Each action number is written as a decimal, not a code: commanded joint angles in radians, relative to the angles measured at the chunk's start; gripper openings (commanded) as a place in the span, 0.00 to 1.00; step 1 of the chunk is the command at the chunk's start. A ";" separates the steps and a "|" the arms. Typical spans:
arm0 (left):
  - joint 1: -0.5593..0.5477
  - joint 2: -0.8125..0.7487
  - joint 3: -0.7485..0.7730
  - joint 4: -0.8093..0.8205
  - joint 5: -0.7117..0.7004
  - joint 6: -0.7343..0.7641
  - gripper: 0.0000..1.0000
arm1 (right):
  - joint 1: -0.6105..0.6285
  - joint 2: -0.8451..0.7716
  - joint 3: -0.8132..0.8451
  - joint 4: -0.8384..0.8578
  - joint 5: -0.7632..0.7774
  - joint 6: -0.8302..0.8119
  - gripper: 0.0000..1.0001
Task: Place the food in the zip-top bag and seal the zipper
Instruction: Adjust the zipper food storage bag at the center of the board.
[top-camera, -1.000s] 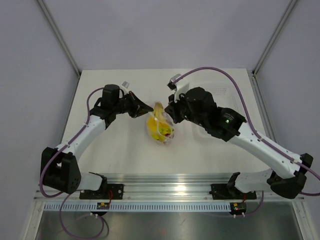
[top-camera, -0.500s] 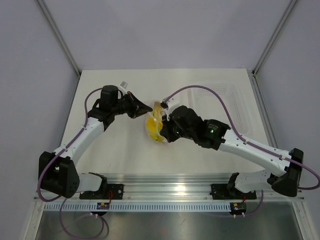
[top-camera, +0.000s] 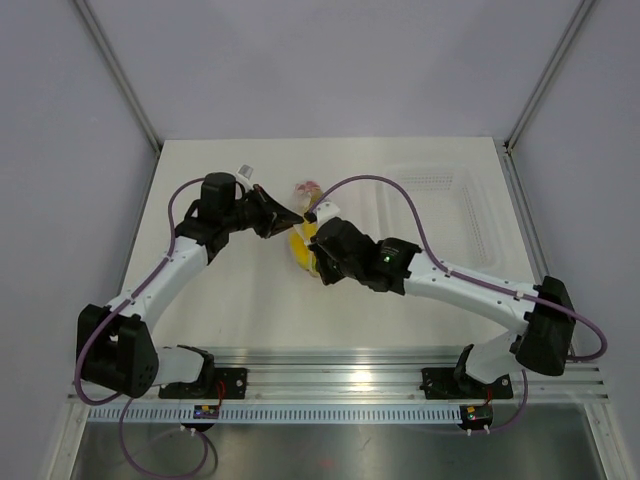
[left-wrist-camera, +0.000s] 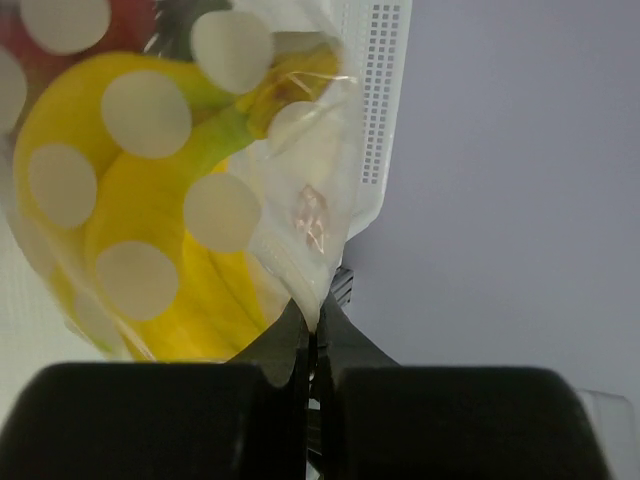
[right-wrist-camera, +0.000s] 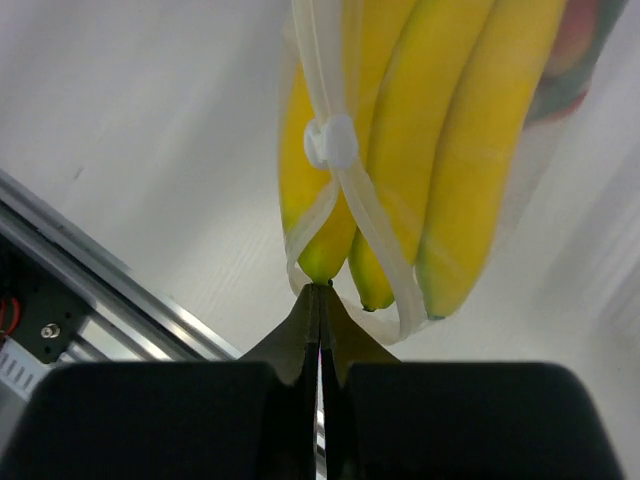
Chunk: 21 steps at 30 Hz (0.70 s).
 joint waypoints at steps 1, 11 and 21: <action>-0.006 -0.067 -0.007 0.079 0.048 -0.041 0.00 | -0.003 0.078 -0.002 0.051 0.095 -0.014 0.00; -0.014 -0.092 -0.028 0.107 0.064 -0.055 0.00 | -0.028 0.136 0.028 0.159 0.149 -0.050 0.00; 0.018 -0.012 0.114 -0.048 0.100 0.130 0.00 | -0.028 -0.100 -0.080 0.174 0.043 -0.044 0.26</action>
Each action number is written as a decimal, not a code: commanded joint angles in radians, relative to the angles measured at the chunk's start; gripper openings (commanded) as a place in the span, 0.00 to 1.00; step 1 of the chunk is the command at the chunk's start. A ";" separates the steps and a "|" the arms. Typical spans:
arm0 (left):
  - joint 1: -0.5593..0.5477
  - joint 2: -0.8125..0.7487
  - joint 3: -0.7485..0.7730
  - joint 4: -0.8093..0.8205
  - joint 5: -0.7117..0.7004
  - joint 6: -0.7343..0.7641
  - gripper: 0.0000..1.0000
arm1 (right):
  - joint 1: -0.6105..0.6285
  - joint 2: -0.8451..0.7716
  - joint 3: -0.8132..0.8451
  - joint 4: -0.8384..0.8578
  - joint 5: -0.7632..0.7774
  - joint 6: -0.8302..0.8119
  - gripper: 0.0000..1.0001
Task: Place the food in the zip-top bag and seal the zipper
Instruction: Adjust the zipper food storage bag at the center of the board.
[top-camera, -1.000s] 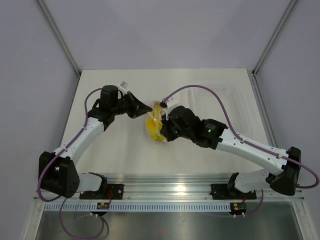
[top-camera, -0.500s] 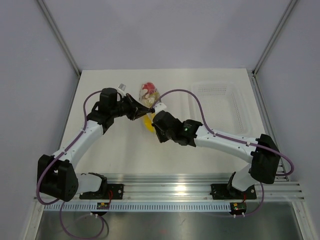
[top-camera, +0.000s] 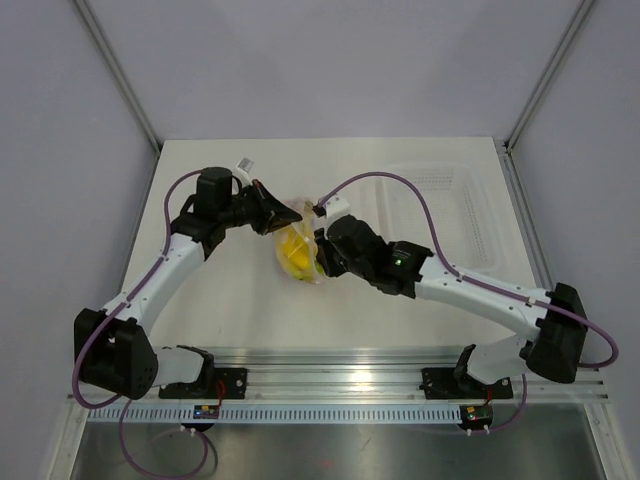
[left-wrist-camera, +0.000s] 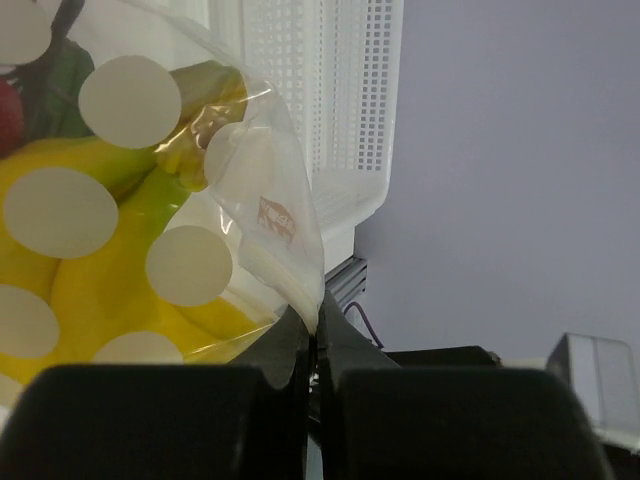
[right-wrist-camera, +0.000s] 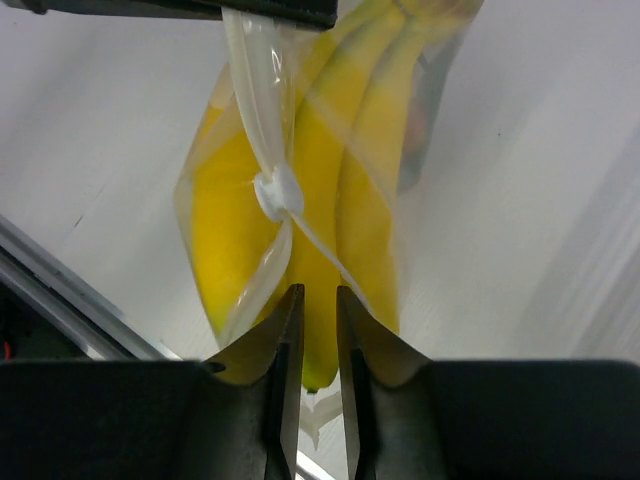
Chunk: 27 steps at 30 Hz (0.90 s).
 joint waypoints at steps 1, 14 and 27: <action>0.013 0.003 0.066 0.024 0.073 0.047 0.00 | -0.004 -0.132 -0.039 0.046 0.012 0.010 0.25; 0.013 -0.008 0.029 0.071 0.094 0.021 0.00 | -0.004 -0.146 0.019 0.016 -0.026 0.002 0.44; 0.013 0.004 0.043 0.082 0.093 0.018 0.00 | 0.002 -0.123 0.149 -0.084 -0.069 -0.039 0.56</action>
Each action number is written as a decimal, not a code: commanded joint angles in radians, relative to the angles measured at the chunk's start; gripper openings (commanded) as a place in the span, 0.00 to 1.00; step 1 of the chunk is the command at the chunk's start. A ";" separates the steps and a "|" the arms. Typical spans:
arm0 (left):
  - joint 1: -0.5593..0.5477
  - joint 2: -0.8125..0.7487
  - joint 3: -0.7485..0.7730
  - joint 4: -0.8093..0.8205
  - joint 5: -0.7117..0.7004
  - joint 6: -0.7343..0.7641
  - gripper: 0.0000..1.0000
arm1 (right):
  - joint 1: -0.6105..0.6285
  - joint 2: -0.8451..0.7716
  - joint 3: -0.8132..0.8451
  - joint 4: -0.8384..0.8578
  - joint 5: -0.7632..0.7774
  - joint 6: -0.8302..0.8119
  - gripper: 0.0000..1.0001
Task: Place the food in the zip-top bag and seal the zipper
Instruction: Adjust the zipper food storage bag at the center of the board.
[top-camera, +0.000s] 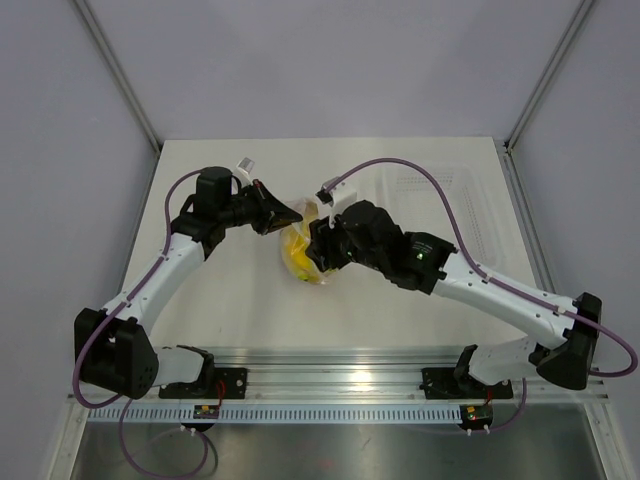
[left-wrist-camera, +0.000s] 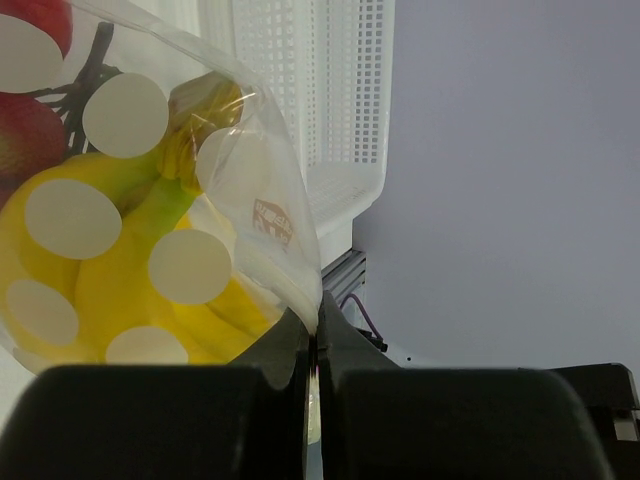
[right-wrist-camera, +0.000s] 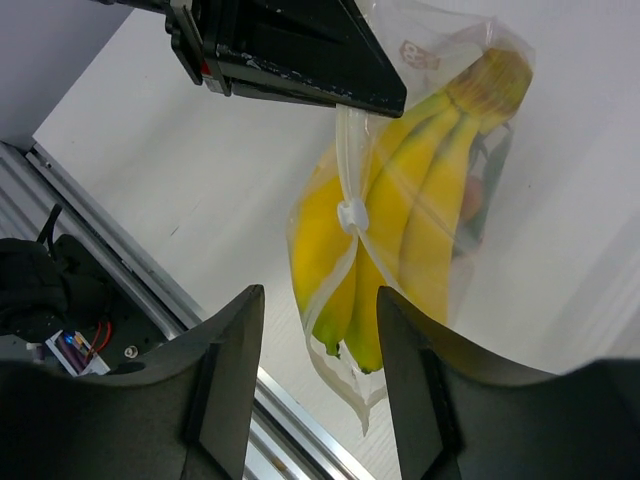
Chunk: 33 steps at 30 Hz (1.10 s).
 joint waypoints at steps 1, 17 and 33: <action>0.002 -0.003 0.038 0.079 0.057 -0.004 0.00 | 0.001 0.029 0.079 -0.052 0.040 -0.056 0.58; 0.002 0.015 0.110 0.013 0.055 0.060 0.50 | -0.002 0.186 0.103 -0.008 0.164 -0.004 0.00; 0.002 -0.543 -0.209 -0.045 -0.210 0.340 0.87 | -0.103 0.299 0.230 0.026 0.145 0.238 0.00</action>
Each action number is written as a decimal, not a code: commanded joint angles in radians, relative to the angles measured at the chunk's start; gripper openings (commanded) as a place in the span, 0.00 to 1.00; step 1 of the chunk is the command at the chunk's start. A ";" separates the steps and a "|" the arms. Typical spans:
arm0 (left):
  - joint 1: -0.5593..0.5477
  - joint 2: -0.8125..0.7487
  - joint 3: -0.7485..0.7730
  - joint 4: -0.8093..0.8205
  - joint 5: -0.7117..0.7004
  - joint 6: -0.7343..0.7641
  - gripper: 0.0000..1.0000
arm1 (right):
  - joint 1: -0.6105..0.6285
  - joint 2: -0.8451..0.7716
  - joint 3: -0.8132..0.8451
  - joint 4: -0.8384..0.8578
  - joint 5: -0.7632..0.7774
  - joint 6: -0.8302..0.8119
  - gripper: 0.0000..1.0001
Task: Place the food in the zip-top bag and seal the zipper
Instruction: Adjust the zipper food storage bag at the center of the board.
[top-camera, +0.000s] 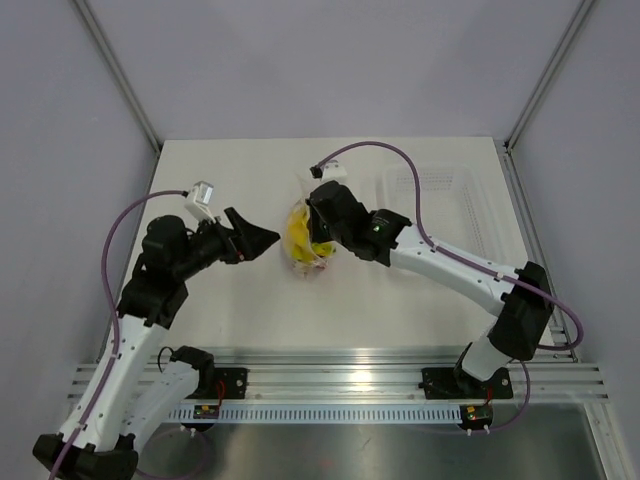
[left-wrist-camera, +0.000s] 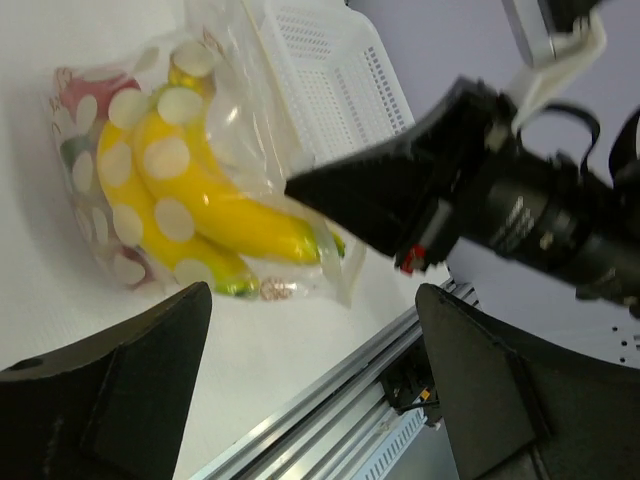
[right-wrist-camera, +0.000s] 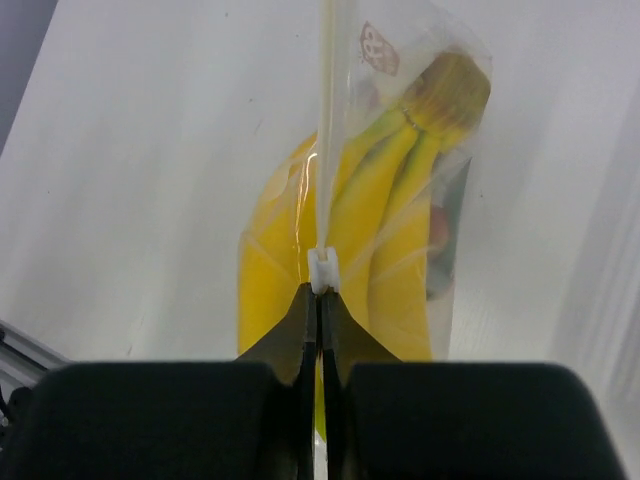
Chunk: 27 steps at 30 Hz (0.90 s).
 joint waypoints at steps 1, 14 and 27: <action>-0.012 -0.046 -0.066 -0.001 0.009 0.032 0.85 | -0.028 0.051 0.102 0.025 -0.029 0.087 0.00; -0.188 0.075 -0.074 -0.006 -0.158 -0.042 0.57 | -0.028 0.122 0.195 -0.017 -0.044 0.134 0.00; -0.276 0.195 0.011 0.097 -0.186 -0.073 0.54 | -0.019 0.021 0.102 0.006 0.005 0.206 0.00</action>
